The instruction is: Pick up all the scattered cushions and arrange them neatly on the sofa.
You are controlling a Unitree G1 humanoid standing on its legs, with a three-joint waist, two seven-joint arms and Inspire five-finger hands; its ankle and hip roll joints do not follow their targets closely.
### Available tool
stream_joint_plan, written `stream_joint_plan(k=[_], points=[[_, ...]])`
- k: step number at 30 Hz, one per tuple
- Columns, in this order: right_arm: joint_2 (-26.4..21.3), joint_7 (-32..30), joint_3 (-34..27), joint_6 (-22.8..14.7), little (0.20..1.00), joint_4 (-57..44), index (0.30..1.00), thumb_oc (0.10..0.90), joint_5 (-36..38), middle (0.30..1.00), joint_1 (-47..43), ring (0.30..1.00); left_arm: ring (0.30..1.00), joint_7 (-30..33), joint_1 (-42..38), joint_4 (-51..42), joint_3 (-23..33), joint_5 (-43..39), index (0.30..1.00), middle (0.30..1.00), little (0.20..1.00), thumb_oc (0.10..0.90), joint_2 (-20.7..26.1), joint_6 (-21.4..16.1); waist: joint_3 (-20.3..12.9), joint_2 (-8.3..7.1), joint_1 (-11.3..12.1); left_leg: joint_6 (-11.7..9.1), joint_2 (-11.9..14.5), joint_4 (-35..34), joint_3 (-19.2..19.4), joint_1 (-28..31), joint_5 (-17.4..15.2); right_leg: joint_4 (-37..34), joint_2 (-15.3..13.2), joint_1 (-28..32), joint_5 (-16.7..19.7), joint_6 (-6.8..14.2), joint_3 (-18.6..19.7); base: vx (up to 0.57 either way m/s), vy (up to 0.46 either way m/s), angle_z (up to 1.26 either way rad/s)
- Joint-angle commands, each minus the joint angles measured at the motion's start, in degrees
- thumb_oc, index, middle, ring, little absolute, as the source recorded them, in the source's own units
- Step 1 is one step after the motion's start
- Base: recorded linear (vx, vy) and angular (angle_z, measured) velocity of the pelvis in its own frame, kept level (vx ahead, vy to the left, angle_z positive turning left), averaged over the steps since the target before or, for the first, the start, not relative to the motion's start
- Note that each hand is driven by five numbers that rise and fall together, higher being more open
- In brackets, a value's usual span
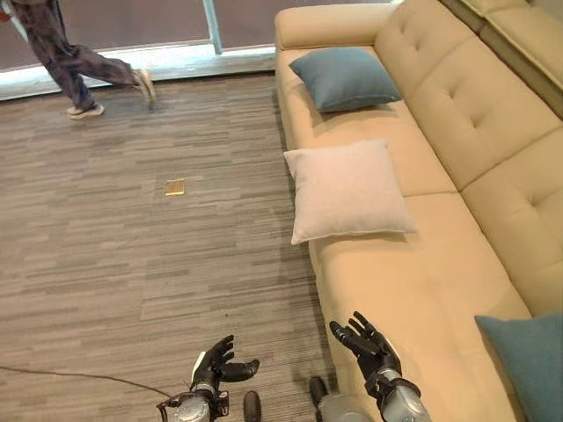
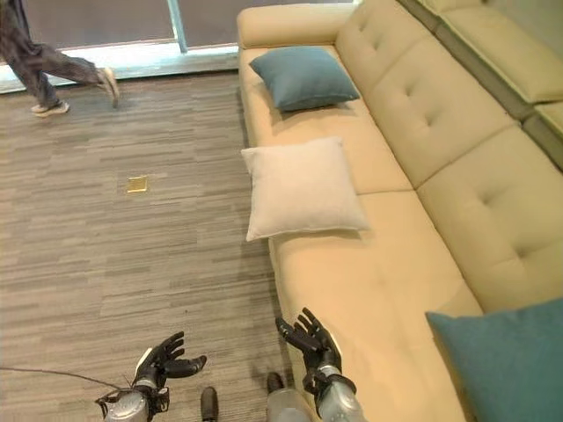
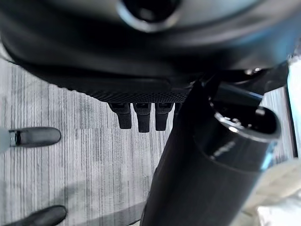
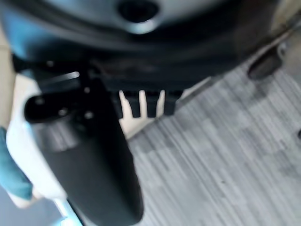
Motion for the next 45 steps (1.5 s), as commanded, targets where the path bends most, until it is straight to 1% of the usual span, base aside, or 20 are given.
stream_joint_plan(k=[1,4,6,7,8,9,11,14,18,20,23,24,27,28,31,32,35,39,43,45], points=[[-2.14,0.52,-0.45,-4.45,0.900,-8.08,0.900,0.800,-0.91,0.900,-2.02,0.900,0.900,1.50,-1.05,-5.78,2.51,-2.36,0.900,0.900,0.900,0.800,0.80,-4.14,1.61,-2.76,1.24,0.78,-0.01,26.89,12.12,-3.29,-6.12,-0.68,0.73,-0.38,1.05,0.25,-0.13,0.07,-0.159,0.70],[-1.87,-0.21,-0.52,-4.41,0.900,-8.39,0.900,0.800,-0.68,0.900,-2.21,0.900,0.900,1.95,-1.26,-6.24,2.57,-3.00,0.900,0.900,0.900,0.800,0.57,-4.08,1.77,-3.34,2.09,2.48,1.91,25.77,14.62,-5.85,-8.15,-0.32,0.14,1.40,-0.48,0.01,-0.85,0.17,-0.051,0.43],[-1.82,-0.07,-0.42,-4.03,0.900,-8.33,0.900,0.800,-1.77,0.900,-1.89,0.900,0.900,1.92,-0.10,-7.10,2.86,-2.63,0.900,0.900,0.900,0.800,0.68,-3.83,0.85,-3.97,2.87,3.56,2.36,19.24,14.65,-7.04,-9.96,-0.79,-0.67,3.19,-1.98,0.61,-1.03,0.37,0.092,0.26],[-1.76,0.02,-0.39,-3.77,0.900,-8.05,0.900,0.800,-2.19,0.900,-1.65,0.900,0.900,1.91,1.25,-7.88,3.10,-3.32,0.900,0.900,0.900,0.800,0.43,-3.47,0.23,-3.99,3.69,3.03,4.07,10.95,13.48,-6.94,-7.17,-0.95,-1.02,4.55,-2.94,1.24,-1.22,0.33,0.115,0.10],[-1.76,0.02,-0.39,-3.77,0.900,-8.05,0.900,0.800,-2.19,0.900,-1.64,0.900,0.900,1.91,1.26,-7.89,3.11,-3.32,0.900,0.900,0.900,0.800,0.44,-3.47,0.27,-4.04,3.68,3.04,4.01,10.83,13.50,-6.82,-7.11,-0.96,-1.07,4.62,-2.96,1.24,-1.22,0.48,0.220,-0.03],[-1.55,-0.47,-0.09,-3.42,0.900,-7.62,0.900,0.800,-3.02,0.900,-1.73,0.900,0.900,2.49,1.87,-7.68,3.34,-4.08,0.900,0.900,0.900,0.800,-0.06,-3.07,0.11,-3.82,5.03,1.48,6.70,1.78,10.22,-8.80,-0.89,-0.84,-1.03,6.91,-4.65,1.60,-0.58,0.39,0.197,-0.03],[-1.24,-0.64,0.12,-3.24,0.900,-7.18,0.900,0.800,-3.90,0.900,-1.54,0.900,0.900,3.07,2.01,-7.17,3.40,-4.35,0.900,0.900,0.900,0.800,-0.53,-3.10,0.01,-4.12,5.97,0.38,8.65,-4.21,7.03,-10.05,1.61,-0.47,-1.75,8.84,-5.80,2.09,0.73,0.45,0.263,-0.24],[-1.25,-0.42,0.22,-2.76,0.900,-7.25,0.900,0.800,-5.22,0.900,-1.25,0.900,0.900,3.40,2.27,-6.33,3.44,-4.37,0.900,0.900,0.900,0.800,-1.33,-3.34,-0.64,-4.17,6.77,-1.01,11.16,-7.58,4.90,-11.85,3.63,-1.29,-3.45,11.64,-5.93,3.26,3.16,0.35,0.305,-0.46],[-0.81,0.97,-0.13,-2.25,0.900,-6.78,0.900,0.800,-6.29,0.900,-0.16,0.900,0.900,2.27,2.56,-4.07,2.97,-2.91,0.900,0.900,0.900,0.800,-1.65,-3.06,-2.40,-2.72,6.69,-1.94,11.43,-9.24,7.40,-8.34,5.84,-1.29,-5.51,13.14,-5.89,4.96,3.57,0.39,0.463,-0.58],[-0.05,1.09,0.05,-1.83,0.900,-6.58,0.900,0.800,-7.01,0.900,0.48,0.900,0.900,2.19,2.09,-2.94,2.21,-2.31,0.900,0.900,0.900,0.800,-1.48,-3.31,-3.26,-3.33,6.45,-0.18,8.30,-5.95,8.70,-6.76,4.34,2.26,-9.82,11.45,0.73,7.80,4.62,0.32,0.574,-0.32],[0.08,1.42,0.45,-1.58,0.900,-6.67,0.900,0.800,-8.11,0.900,0.67,0.900,0.900,2.13,1.21,-3.29,1.32,-0.07,0.900,0.900,0.900,0.800,-0.25,-3.03,-2.65,-2.88,5.88,2.87,4.73,-3.65,9.91,-4.57,0.66,12.85,-13.46,6.37,12.42,7.32,4.82,0.22,0.432,-0.13],[0.07,1.42,0.44,-1.58,0.900,-6.66,0.900,0.800,-8.11,0.900,0.66,0.900,0.900,2.13,1.20,-3.29,1.32,-0.07,0.900,0.900,0.900,0.800,-0.27,-3.03,-2.77,-2.77,5.95,2.86,4.86,-3.62,9.94,-4.74,0.68,12.79,-13.34,6.19,12.55,7.31,4.88,0.16,0.366,0.12],[0.76,0.64,0.53,-2.39,0.900,-6.72,0.900,0.800,-8.11,0.900,0.42,0.900,0.900,2.37,0.00,-5.15,0.61,2.44,0.900,0.900,0.900,0.800,1.69,-2.59,-1.14,-0.82,4.87,5.91,1.77,-3.03,10.63,-0.46,-3.26,23.50,-15.63,0.90,15.08,4.76,1.31,0.28,0.541,0.08],[0.85,0.53,0.40,-2.45,0.900,-6.60,0.900,0.800,-7.84,0.900,0.34,0.900,0.900,2.67,-0.44,-5.08,0.58,2.69,0.900,0.900,0.900,0.800,1.61,-2.53,-1.11,-0.59,4.48,6.25,1.09,-3.04,10.56,0.26,-3.89,22.96,-14.75,-0.65,14.99,4.74,0.32,0.32,0.362,0.02],[0.47,0.93,0.86,-2.62,0.900,-6.02,0.900,0.800,-6.69,0.900,-0.47,0.900,0.900,1.83,-1.05,-4.96,0.19,2.76,0.900,0.900,0.900,0.800,1.40,-2.74,-0.15,-0.23,2.80,6.20,-0.79,-4.17,10.26,3.12,-5.51,15.25,-8.02,-4.40,5.04,4.27,-3.11,0.29,0.196,-0.05],[0.26,0.64,0.80,-2.64,0.900,-5.78,0.900,0.800,-6.62,0.900,-0.73,0.900,0.900,1.78,-1.16,-4.75,0.25,2.79,0.900,0.900,0.900,0.800,1.29,-2.59,0.16,-0.40,2.61,6.22,-1.58,-4.31,9.70,3.97,-6.13,12.31,-6.67,-5.10,3.81,4.81,-3.85,0.28,0.132,0.08],[0.12,0.33,1.08,-2.83,0.900,-5.49,0.900,0.800,-5.69,0.900,-1.70,0.900,0.900,1.28,-1.23,-3.77,-0.29,2.91,0.900,0.900,0.900,0.800,0.50,-2.64,0.93,-1.50,1.15,6.35,-4.50,-5.56,8.81,8.83,-8.46,2.57,-2.65,-10.07,5.88,6.05,-6.97,0.34,0.077,0.18],[-0.43,-0.02,1.26,-2.68,0.900,-6.52,0.900,0.800,-6.95,0.900,-1.55,0.900,0.900,1.13,-0.47,-4.12,-0.32,2.62,0.900,0.900,0.900,0.800,-0.31,-2.70,1.27,-1.70,0.17,6.16,-6.13,-5.23,7.78,12.92,-11.08,-4.46,-2.87,-11.03,7.53,6.52,-16.57,0.35,0.016,0.26],[-1.27,0.17,1.05,-2.78,0.900,-7.39,0.900,0.800,-7.50,0.900,0.02,0.900,0.900,0.06,1.03,-4.17,-1.09,3.92,0.900,0.900,0.900,0.800,-1.14,-2.55,-0.90,-1.36,-0.45,5.71,-6.70,-3.72,7.20,16.36,-13.39,-3.87,-2.48,-8.42,7.35,4.13,-16.34,0.37,-0.056,0.27],[-1.94,0.33,0.34,-2.65,0.900,-7.50,0.900,0.800,-7.53,0.900,0.28,0.900,0.900,0.13,1.09,-3.28,-1.23,3.86,0.900,0.900,0.900,0.800,-1.76,-2.44,-1.77,0.03,-1.20,4.48,-5.48,-2.37,7.26,17.57,-13.21,-1.13,-1.51,-8.29,6.21,3.22,-15.52,0.38,-0.080,0.23]])
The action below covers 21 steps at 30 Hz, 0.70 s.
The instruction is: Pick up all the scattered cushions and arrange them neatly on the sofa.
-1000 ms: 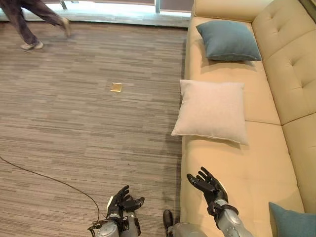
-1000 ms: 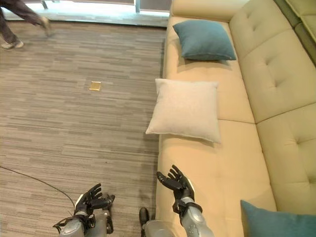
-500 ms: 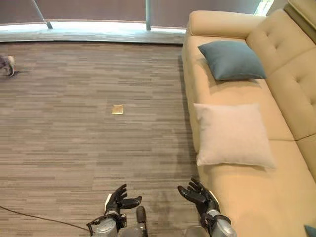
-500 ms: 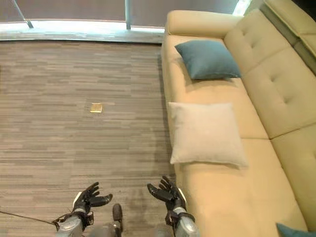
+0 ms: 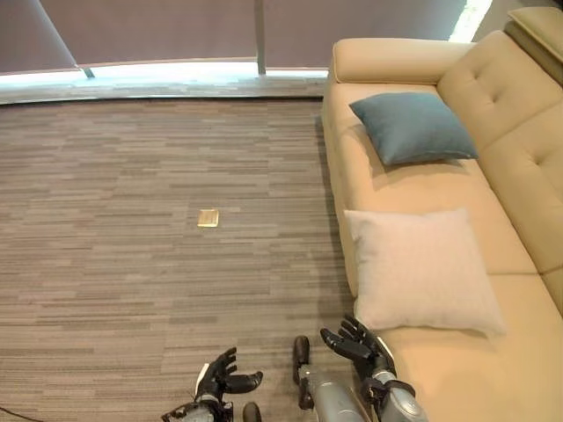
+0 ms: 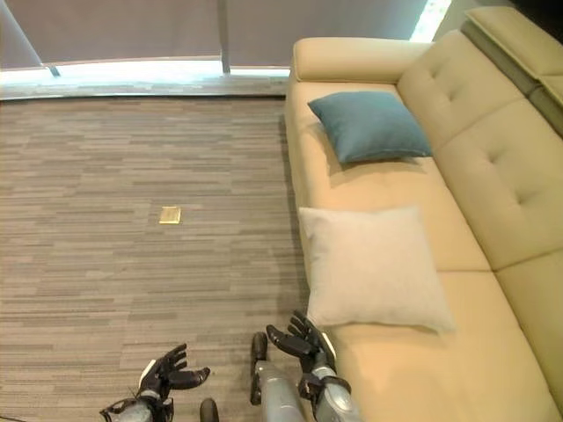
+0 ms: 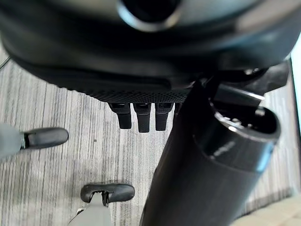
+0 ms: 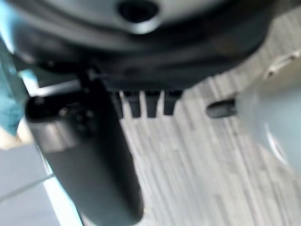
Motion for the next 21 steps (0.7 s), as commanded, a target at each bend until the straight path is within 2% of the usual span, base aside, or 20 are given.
stream_joint_plan(k=[1,2,3,4,5,6,7,8,9,10,13,15,16,18,19,20,21], points=[[-1.73,1.00,-0.20,-3.93,0.900,-6.14,0.900,0.800,-0.26,0.900,-1.47,0.900,0.900,-0.97,-1.58,-4.64,0.94,1.32,0.900,0.900,0.900,0.800,0.45,-3.13,-1.75,1.53,-2.07,-2.09,-3.53,6.80,2.55,4.28,-4.74,0.78,1.14,3.44,-2.15,-1.39,1.70,0.35,-0.091,0.12],[-2.04,1.15,-0.17,-3.94,0.900,-6.32,0.900,0.800,-0.43,0.900,-1.47,0.900,0.900,-1.10,-1.61,-4.22,0.75,1.25,0.900,0.900,0.900,0.800,0.35,-3.15,-1.95,1.81,-2.23,-3.30,-3.00,9.25,3.12,3.85,-3.62,0.96,1.38,4.34,-2.90,-1.87,1.60,0.34,-0.118,0.15],[-2.36,1.52,0.02,-4.13,0.900,-6.88,0.900,0.800,-0.89,0.900,-1.42,0.900,0.900,-1.05,-1.49,-4.12,0.56,1.43,0.900,0.900,0.900,0.800,0.23,-3.23,-2.26,1.90,-2.60,-5.74,-2.04,14.82,4.55,2.63,-0.41,0.64,2.09,6.22,-3.57,-2.64,2.12,0.21,-0.083,0.12],[-2.34,1.52,0.02,-4.13,0.900,-6.88,0.900,0.800,-0.89,0.900,-1.42,0.900,0.900,-1.05,-1.50,-4.11,0.57,1.43,0.900,0.900,0.900,0.800,0.25,-3.23,-2.38,1.81,-2.67,-5.71,-2.16,14.77,4.48,2.48,-0.26,0.53,1.96,6.12,-3.46,-2.62,2.09,0.27,-0.217,0.11],[-3.34,1.50,0.05,-4.46,0.900,-7.88,0.900,0.800,-2.20,0.900,-1.88,0.900,0.900,-0.90,-1.92,-4.86,0.93,1.26,0.900,0.900,0.900,0.800,0.83,-3.14,-1.78,-0.14,-1.86,-8.06,1.11,31.06,6.56,-4.36,6.26,-0.25,2.70,9.41,-4.51,-4.14,3.88,0.15,-0.169,0.05],[-3.31,1.49,0.05,-4.46,0.900,-7.88,0.900,0.800,-2.20,0.900,-1.89,0.900,0.900,-0.90,-1.92,-4.86,0.94,1.26,0.900,0.900,0.900,0.800,0.86,-3.14,-1.97,-0.26,-1.94,-8.02,0.96,30.96,6.51,-4.57,6.45,-0.30,2.54,9.23,-4.42,-4.13,3.84,0.30,-0.279,-0.15],[-4.71,0.71,0.07,-4.82,0.900,-8.48,0.900,0.800,-3.45,0.900,-2.55,0.900,0.900,0.10,-2.42,-5.63,1.11,0.65,0.900,0.900,0.900,0.800,1.12,-3.35,-0.65,-1.62,-0.28,-7.47,0.95,41.59,6.67,-8.62,8.08,-0.25,3.25,11.54,-5.36,-5.32,6.38,0.14,-0.112,-0.46],[-4.68,0.71,0.07,-4.81,0.900,-8.48,0.900,0.800,-3.45,0.900,-2.56,0.900,0.900,0.10,-2.43,-5.63,1.12,0.65,0.900,0.900,0.900,0.800,1.15,-3.35,-0.80,-1.77,-0.35,-7.44,0.77,41.42,6.65,-8.75,8.29,-0.30,3.08,11.39,-5.29,-5.30,6.37,0.22,-0.174,-0.86],[-5.12,0.18,-0.22,-4.77,0.900,-8.59,0.900,0.800,-3.74,0.900,-2.69,0.900,0.900,0.52,-2.83,-6.09,1.07,0.47,0.900,0.900,0.900,0.800,1.09,-3.35,-0.46,-2.85,0.29,-6.56,1.73,45.52,7.63,-11.85,7.49,-0.22,2.76,12.20,-5.51,-5.81,7.67,0.14,-0.092,-0.82],[-5.16,-0.38,-0.45,-4.68,0.900,-8.89,0.900,0.800,-3.68,0.900,-2.59,0.900,0.900,0.96,-3.03,-6.72,1.24,0.05,0.900,0.900,0.900,0.800,1.04,-3.43,-0.16,-3.34,0.84,-5.26,3.03,46.54,8.69,-14.13,5.51,0.02,2.79,13.12,-6.12,-6.05,8.88,0.21,-0.088,-0.85],[-4.86,-1.20,-0.74,-4.73,0.900,-8.56,0.900,0.800,-3.35,0.900,-2.68,0.900,0.900,1.52,-2.78,-7.86,1.57,-0.87,0.900,0.900,0.900,0.800,0.79,-3.40,-0.32,-3.72,1.93,-2.98,3.46,41.63,7.08,-18.33,2.83,0.48,3.20,14.37,-7.21,-5.93,13.45,0.23,0.051,-0.64],[-4.72,-1.34,-0.85,-4.86,0.900,-8.19,0.900,0.800,-3.47,0.900,-2.96,0.900,0.900,1.59,-2.29,-8.27,1.96,-1.28,0.900,0.900,0.900,0.800,0.58,-3.31,-0.52,-3.46,2.45,-2.42,4.07,33.78,4.38,-17.73,1.55,0.32,3.54,15.67,-7.77,-5.22,16.13,0.29,0.147,-0.87],[-4.67,-1.38,-0.96,-4.89,0.900,-7.93,0.900,0.800,-3.67,0.900,-3.12,0.900,0.900,1.72,-2.17,-8.32,2.12,-1.46,0.900,0.900,0.900,0.800,0.56,-3.19,-0.75,-3.21,2.80,-2.23,4.13,27.39,2.54,-17.04,1.35,0.38,3.65,16.11,-8.10,-4.79,17.40,0.32,0.191,-1.06],[-4.76,-1.64,-1.44,-5.12,0.900,-7.19,0.900,0.800,-3.64,0.900,-3.50,0.900,0.900,2.16,-2.06,-7.89,2.10,-2.45,0.900,0.900,0.900,0.800,0.18,-3.14,-1.35,-2.77,3.48,-3.04,3.85,15.73,-3.24,-16.61,3.15,0.12,3.80,17.47,-9.12,-4.08,20.42,0.29,0.179,-1.01],[-4.76,-1.64,-1.44,-5.12,0.900,-7.19,0.900,0.800,-3.64,0.900,-3.50,0.900,0.900,2.16,-2.06,-7.89,2.10,-2.45,0.900,0.900,0.900,0.800,0.18,-3.14,-1.36,-2.77,3.47,-3.04,3.84,15.69,-3.24,-16.61,3.17,0.12,3.79,17.46,-9.12,-4.08,20.42,0.34,0.212,-1.05],[-4.69,-1.71,-2.08,-5.11,0.900,-6.73,0.900,0.800,-3.60,0.900,-3.50,0.900,0.900,2.52,-2.35,-7.48,2.01,-3.03,0.900,0.900,0.900,0.800,-0.27,-3.15,-1.39,-2.07,3.68,-4.11,5.40,9.44,-8.18,-17.68,7.08,0.61,4.04,18.51,-10.04,-3.87,22.90,0.30,0.214,-0.88],[-4.65,-1.96,-2.35,-5.12,0.900,-6.53,0.900,0.800,-3.72,0.900,-3.43,0.900,0.900,2.73,-2.54,-7.43,1.96,-3.19,0.900,0.900,0.900,0.800,-0.39,-3.14,-1.51,-1.75,3.93,-4.26,5.59,7.09,-10.72,-18.58,8.39,0.67,4.00,19.05,-10.33,-3.69,24.35,0.41,0.297,-0.79]])
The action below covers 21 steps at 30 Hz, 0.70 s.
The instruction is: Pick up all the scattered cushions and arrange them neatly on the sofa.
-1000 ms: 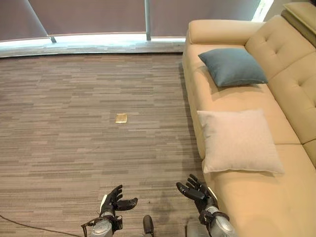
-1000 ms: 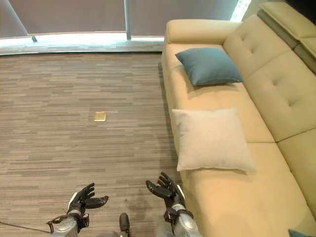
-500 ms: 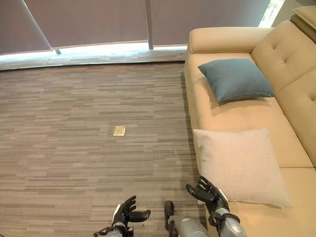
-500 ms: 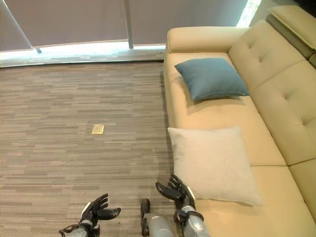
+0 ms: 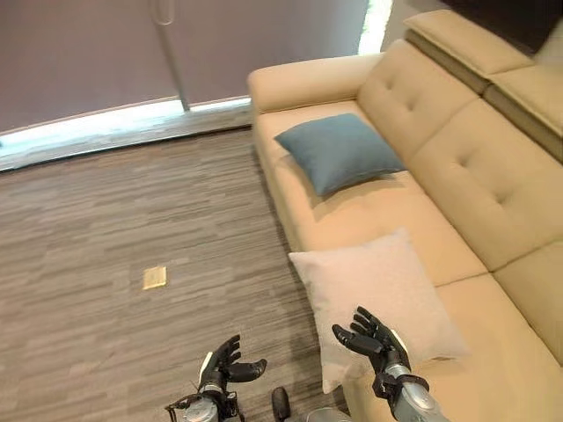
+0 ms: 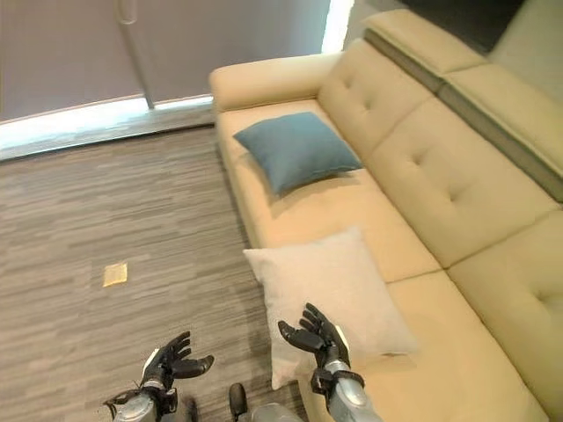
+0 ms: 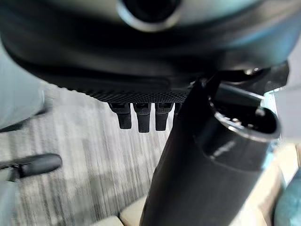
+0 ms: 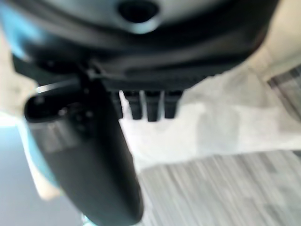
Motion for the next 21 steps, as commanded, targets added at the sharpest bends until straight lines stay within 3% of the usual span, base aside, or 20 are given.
stream_joint_plan(k=[1,4,5,8,9,11,12,13,17,19,20,21], points=[[-1.28,-1.03,-2.35,-4.61,0.900,-5.44,0.900,0.800,-0.99,0.900,-1.48,0.900,0.900,1.68,-0.42,-4.17,1.05,-0.80,0.900,0.900,0.900,0.800,-0.11,-3.23,-1.33,2.16,0.91,1.51,1.52,-9.28,-7.15,-0.89,8.38,8.52,-5.98,1.80,-9.41,6.10,5.42,0.32,0.290,-0.63],[-0.85,-0.81,-3.44,-4.46,0.900,-4.85,0.900,0.800,-1.59,0.900,-0.86,0.900,0.900,1.40,-1.18,-3.10,0.54,0.39,0.900,0.900,0.900,0.800,-0.33,-3.15,-2.54,3.58,0.72,0.53,2.42,-13.53,-6.35,1.21,9.36,9.13,-6.62,3.30,-10.56,7.28,8.05,0.30,0.348,-0.92],[-0.68,-0.89,-3.88,-4.42,0.900,-4.88,0.900,0.800,-1.58,0.900,-0.73,0.900,0.900,1.36,-1.50,-2.79,0.38,0.75,0.900,0.900,0.900,0.800,-0.43,-3.11,-3.06,3.83,0.44,1.05,1.63,-12.27,-5.59,1.75,8.67,10.15,-7.92,3.07,-10.10,8.13,8.66,0.32,0.460,-0.82],[0.16,-1.00,-4.08,-4.07,0.900,-4.76,0.900,0.800,-2.34,0.900,-0.83,0.900,0.900,1.38,-1.74,-2.45,0.25,0.05,0.900,0.900,0.900,0.800,-0.24,-3.37,-3.48,4.03,0.10,3.03,-0.12,-11.41,-1.33,4.36,6.33,14.31,-10.64,0.73,-7.24,10.63,10.01,0.21,0.433,-0.60],[0.50,-1.02,-4.06,-4.18,0.900,-4.63,0.900,0.800,-2.29,0.900,-0.96,0.900,0.900,1.78,-1.73,-2.76,0.66,-0.07,0.900,0.900,0.900,0.800,-0.04,-3.49,-3.53,3.99,0.42,4.20,-0.82,-11.04,0.90,5.23,5.33,16.57,-12.79,-0.61,-3.78,11.71,8.88,0.17,0.393,-0.76],[1.00,-0.95,-3.84,-3.92,0.900,-4.38,0.900,0.800,-2.67,0.900,-1.48,0.900,0.900,2.33,-1.93,-2.92,1.09,-0.26,0.900,0.900,0.900,0.800,0.73,-3.40,-3.40,4.80,0.67,5.22,-1.52,-11.92,3.75,7.49,4.05,21.16,-15.69,-3.89,-0.11,12.49,5.05,0.17,0.387,-0.88],[1.25,-1.29,-3.81,-4.16,0.900,-4.58,0.900,0.800,-3.28,0.900,-1.48,0.900,0.900,2.54,-1.74,-3.07,1.38,-0.63,0.900,0.900,0.900,0.800,1.06,-3.55,-3.07,5.45,0.89,5.91,-1.86,-12.27,5.17,8.76,3.50,23.95,-17.77,-5.51,2.04,12.09,1.86,0.22,0.541,-0.79],[1.63,-1.44,-3.94,-4.22,0.900,-5.05,0.900,0.800,-3.72,0.900,-1.07,0.900,0.900,2.30,-1.48,-2.49,1.70,-0.77,0.900,0.900,0.900,0.800,1.46,-3.37,-2.74,6.64,0.57,6.55,-2.21,-13.25,6.57,10.78,2.74,26.72,-19.24,-7.41,1.06,11.03,-3.73,0.21,0.502,-0.72],[1.66,-1.70,-4.57,-4.48,0.900,-5.45,0.900,0.800,-3.43,0.900,-0.97,0.900,0.900,1.96,-1.83,-0.56,1.70,-0.03,0.900,0.900,0.900,0.800,1.55,-3.02,-2.06,6.86,-0.96,7.04,-3.26,-13.18,7.62,12.28,1.49,25.37,-16.81,-9.82,-1.13,10.70,-8.48,0.12,0.223,-0.35],[1.67,-2.24,-4.77,-4.76,0.900,-5.15,0.900,0.800,-3.11,0.900,-1.34,0.900,0.900,1.97,-2.22,0.32,1.71,-0.96,0.900,0.900,0.900,0.800,1.23,-3.06,-1.40,6.92,-1.63,7.01,-3.95,-12.69,8.86,12.80,0.85,22.13,-14.88,-11.92,-3.13,10.59,-13.42,0.10,0.156,-0.14],[1.85,-3.26,-4.90,-4.87,0.900,-5.12,0.900,0.800,-3.62,0.900,-1.33,0.900,0.900,2.15,-2.16,0.56,1.90,-1.04,0.900,0.900,0.900,0.800,1.11,-2.99,-1.33,6.77,-1.71,6.92,-4.31,-12.71,10.47,13.87,0.22,18.70,-14.78,-11.67,-4.44,10.44,-18.50,0.10,0.116,-0.17],[1.85,-3.27,-4.90,-4.86,0.900,-5.14,0.900,0.800,-3.62,0.900,-1.32,0.900,0.900,2.15,-2.16,0.56,1.90,-1.04,0.900,0.900,0.900,0.800,1.11,-3.00,-1.26,6.81,-1.75,6.89,-4.24,-12.74,10.42,13.96,0.21,18.56,-14.72,-11.50,-4.40,10.42,-18.58,0.11,0.082,-0.31]])
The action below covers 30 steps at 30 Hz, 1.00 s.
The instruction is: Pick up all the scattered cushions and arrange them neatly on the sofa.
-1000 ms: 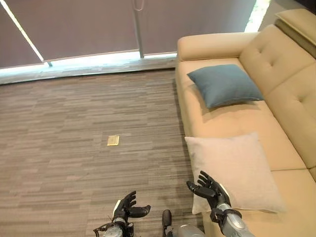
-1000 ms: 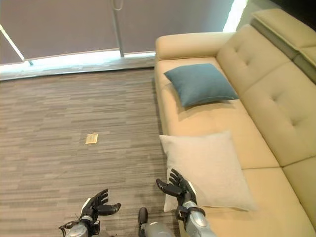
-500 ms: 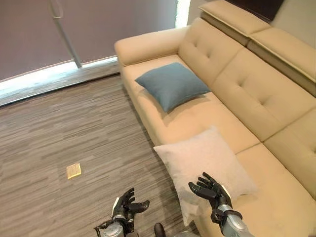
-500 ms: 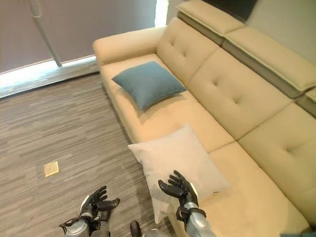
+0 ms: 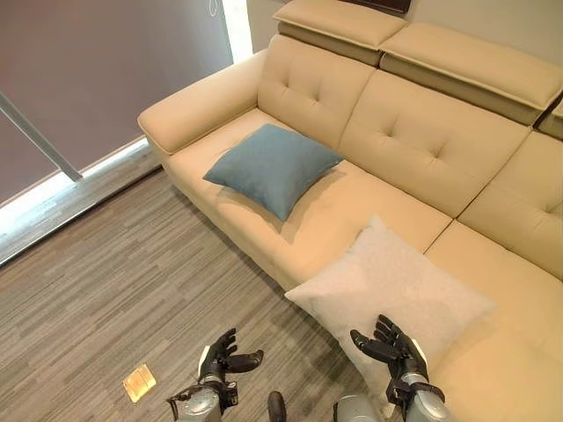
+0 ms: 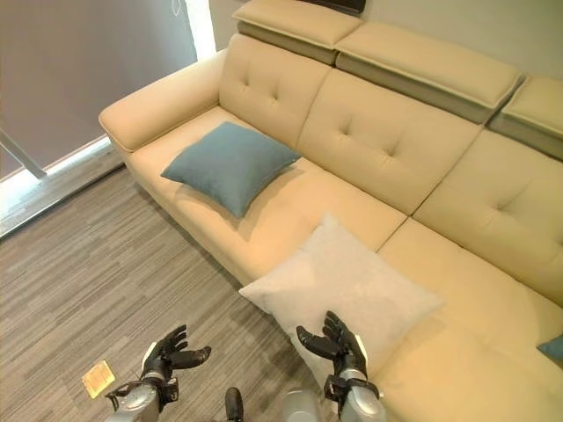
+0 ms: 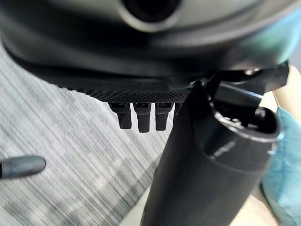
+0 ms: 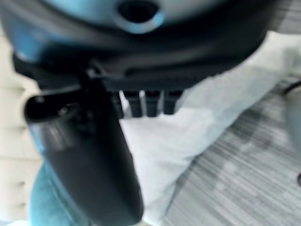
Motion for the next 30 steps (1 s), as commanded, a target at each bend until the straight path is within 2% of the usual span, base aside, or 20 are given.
stream_joint_plan(k=[1,6,7,8,9,10,13,14,15,16,17,19,20,22,23,25,26,27,29,30], points=[[0.19,-1.30,-0.10,-5.08,0.900,-5.52,0.900,0.800,-0.99,0.900,-4.15,0.900,0.900,0.29,1.32,-3.68,1.19,-0.78,0.900,0.900,0.900,0.800,0.53,-2.61,-1.78,-1.27,-0.03,-3.59,0.96,3.64,2.69,1.23,-8.13,-9.42,0.28,2.81,10.31,1.08,-3.74,0.09,0.033,-0.49],[-0.30,-4.39,-2.81,-6.53,0.900,-8.47,0.900,0.800,-2.34,0.900,-3.12,0.900,0.900,1.65,1.26,-3.67,2.98,0.79,0.900,0.900,0.900,0.800,0.84,-2.95,-2.98,-1.29,-0.50,-3.60,1.24,3.89,8.34,3.51,-10.27,-12.09,0.27,3.80,10.28,1.20,-8.19,0.15,-0.006,-0.59],[-0.30,-4.40,-2.81,-6.52,0.900,-8.49,0.900,0.800,-2.34,0.900,-3.10,0.900,0.900,1.65,1.27,-3.67,2.98,0.79,0.900,0.900,0.900,0.800,0.84,-2.95,-2.98,-1.28,-0.47,-3.60,1.25,3.91,8.37,3.52,-10.30,-12.11,0.29,3.81,10.30,1.20,-8.17,0.15,-0.076,-0.52],[-0.46,-4.42,-2.99,-6.76,0.900,-8.73,0.900,0.800,-2.13,0.900,-2.90,0.900,0.900,1.86,1.10,-3.51,3.27,0.89,0.900,0.900,0.900,0.800,0.86,-3.15,-3.37,-1.46,-0.76,-3.76,1.13,4.33,8.96,3.66,-10.83,-14.53,0.61,5.18,10.11,1.20,-7.38,0.15,-0.115,-0.29],[-0.56,-4.67,-3.49,-6.91,0.900,-9.21,0.900,0.800,-1.88,0.900,-2.46,0.900,0.900,2.26,1.06,-3.32,3.58,1.22,0.900,0.900,0.900,0.800,0.71,-3.24,-4.09,-1.69,-1.09,-4.26,1.26,5.82,9.35,3.60,-11.41,-17.41,1.80,7.10,9.60,0.56,-4.66,0.15,-0.116,-0.18],[-0.56,-4.67,-3.49,-6.91,0.900,-9.22,0.900,0.800,-1.88,0.900,-2.45,0.900,0.900,2.26,1.07,-3.33,3.58,1.22,0.900,0.900,0.900,0.800,0.71,-3.24,-4.08,-1.69,-1.07,-4.27,1.27,5.85,9.37,3.60,-11.44,-17.43,1.82,7.12,9.61,0.55,-4.64,0.15,-0.137,-0.18],[-0.99,-4.41,-4.20,-7.50,0.900,-11.69,0.900,0.800,-1.41,0.900,-1.46,0.900,0.900,3.34,0.76,-3.70,4.46,1.14,0.900,0.900,0.900,0.800,0.63,-4.16,-4.36,-1.66,-1.82,-5.35,1.81,9.26,10.11,3.42,-11.98,-19.11,3.58,8.74,9.06,-0.31,-0.95,0.12,-0.138,-0.23],[-1.20,-4.28,-4.28,-7.90,0.900,-12.37,0.900,0.800,-1.33,0.900,-1.44,0.900,0.900,3.96,0.60,-4.68,5.09,0.28,0.900,0.900,0.900,0.800,0.60,-5.01,-4.23,-1.73,-1.91,-6.02,2.29,12.70,10.23,2.54,-11.42,-19.86,3.99,9.59,8.91,-0.80,-0.22,0.13,-0.280,-0.13],[-1.52,-4.60,-5.04,-8.91,0.900,-13.78,0.900,0.800,-0.87,0.900,-1.26,0.900,0.900,6.02,0.31,-7.96,7.21,-1.47,0.900,0.900,0.900,0.800,1.16,-7.73,-3.25,-2.64,-1.47,-8.78,4.53,24.29,9.93,-1.54,-7.59,-21.03,4.55,11.64,8.53,-2.26,0.83,0.09,-0.245,-0.07],[-1.51,-4.60,-5.04,-8.90,0.900,-13.79,0.900,0.800,-0.87,0.900,-1.25,0.900,0.900,6.02,0.32,-7.97,7.21,-1.47,0.900,0.900,0.900,0.800,1.16,-7.72,-3.28,-2.60,-1.51,-8.81,4.60,24.46,9.87,-1.67,-7.67,-21.04,4.60,11.62,8.53,-2.28,0.78,0.08,-0.336,-0.03],[-2.17,-5.44,-5.79,-9.85,0.900,-14.52,0.900,0.800,-1.07,0.900,-1.53,0.900,0.900,8.09,-0.65,-8.95,8.38,-1.38,0.900,0.900,0.900,0.800,1.48,-8.64,-1.49,-3.96,-0.30,-10.99,5.94,36.52,7.72,-7.57,-1.81,-21.71,4.92,13.18,8.55,-3.84,2.01,0.02,-0.161,-0.11],[-2.42,-6.30,-5.90,-10.08,0.900,-14.67,0.900,0.800,-1.22,0.900,-1.95,0.900,0.900,9.89,-0.95,-9.58,9.22,-1.04,0.900,0.900,0.900,0.800,1.64,-9.20,-1.16,-4.58,0.31,-10.59,5.90,39.05,6.93,-9.70,-1.96,-22.24,4.86,13.68,8.51,-4.26,2.72,0.07,-0.124,-0.19],[-2.97,-7.62,-6.73,-10.17,0.900,-15.12,0.900,0.800,-2.90,0.900,-2.20,0.900,0.900,11.32,-0.59,-11.90,11.20,-1.07,0.900,0.900,0.900,0.800,1.98,-10.24,-1.32,-4.90,1.01,-9.14,6.64,36.76,5.79,-11.04,-3.75,-22.53,4.46,14.27,8.07,-3.87,4.00,0.16,-0.009,-0.35],[-3.03,-8.01,-6.86,-10.26,0.900,-14.89,0.900,0.800,-3.59,0.900,-2.20,0.900,0.900,11.91,-0.47,-12.52,12.19,-1.09,0.900,0.900,0.900,0.800,2.10,-10.79,-1.59,-5.04,1.24,-8.65,7.28,33.29,5.28,-10.85,-3.79,-22.49,3.98,14.28,7.97,-3.55,4.78,0.16,0.088,-0.64],[-3.46,-8.61,-7.34,-10.47,0.900,-14.13,0.900,0.800,-5.49,0.900,-2.30,0.900,0.900,12.69,-0.27,-13.83,14.39,-0.84,0.900,0.900,0.900,0.800,2.69,-11.48,-1.93,-4.36,1.67,-7.80,9.36,21.60,2.23,-8.54,-4.26,-21.97,3.94,14.30,7.01,-2.58,6.34,0.22,0.155,-0.56],[-4.07,-8.97,-7.72,-10.64,0.900,-13.06,0.900,0.800,-6.53,0.900,-2.91,0.900,0.900,13.57,-0.79,-14.22,15.75,-1.06,0.900,0.900,0.900,0.800,3.26,-12.00,-2.45,-3.34,2.39,-8.16,9.44,10.09,-3.61,-7.46,-1.90,-22.15,4.58,14.80,6.16,-2.05,8.50,0.28,0.172,-0.54],[-4.40,-9.56,-8.12,-10.58,0.900,-11.97,0.900,0.800,-6.75,0.900,-3.60,0.900,0.900,13.80,-1.22,-13.66,16.39,-0.89,0.900,0.900,0.900,0.800,3.77,-12.04,-2.62,-2.77,2.88,-8.60,8.65,7.09,-7.66,-8.91,0.13,-22.45,4.97,15.61,5.78,-1.88,9.93,0.25,0.139,-0.67],[-4.38,-9.76,-8.46,-10.34,0.900,-11.25,0.900,0.800,-6.79,0.900,-4.04,0.900,0.900,13.72,-2.09,-12.62,16.54,-0.64,0.900,0.900,0.900,0.800,4.03,-12.16,-2.81,-2.21,2.85,-9.35,8.16,5.01,-9.66,-10.24,1.12,-22.78,5.06,16.16,5.78,-1.77,10.97,0.25,0.139,-0.61],[-4.45,-10.12,-8.64,-10.22,0.900,-10.42,0.900,0.800,-6.75,0.900,-4.67,0.900,0.900,14.13,-3.34,-11.32,16.48,-0.09,0.900,0.900,0.900,0.800,4.68,-12.16,-2.59,-2.13,2.70,-9.77,7.83,4.41,-10.04,-11.12,1.47,-22.91,4.75,16.97,5.48,-1.50,11.74,0.18,0.133,-0.74],[-3.96,-9.13,-8.96,-9.82,0.900,-10.55,0.900,0.800,-6.84,0.900,-4.37,0.900,0.900,13.68,-4.03,-9.97,16.80,0.93,0.900,0.900,0.900,0.800,4.68,-11.87,-3.16,-0.75,2.15,-10.28,8.34,2.79,-8.98,-9.56,0.99,-22.45,4.80,17.40,4.73,-1.19,13.09,0.20,0.220,-0.91]])
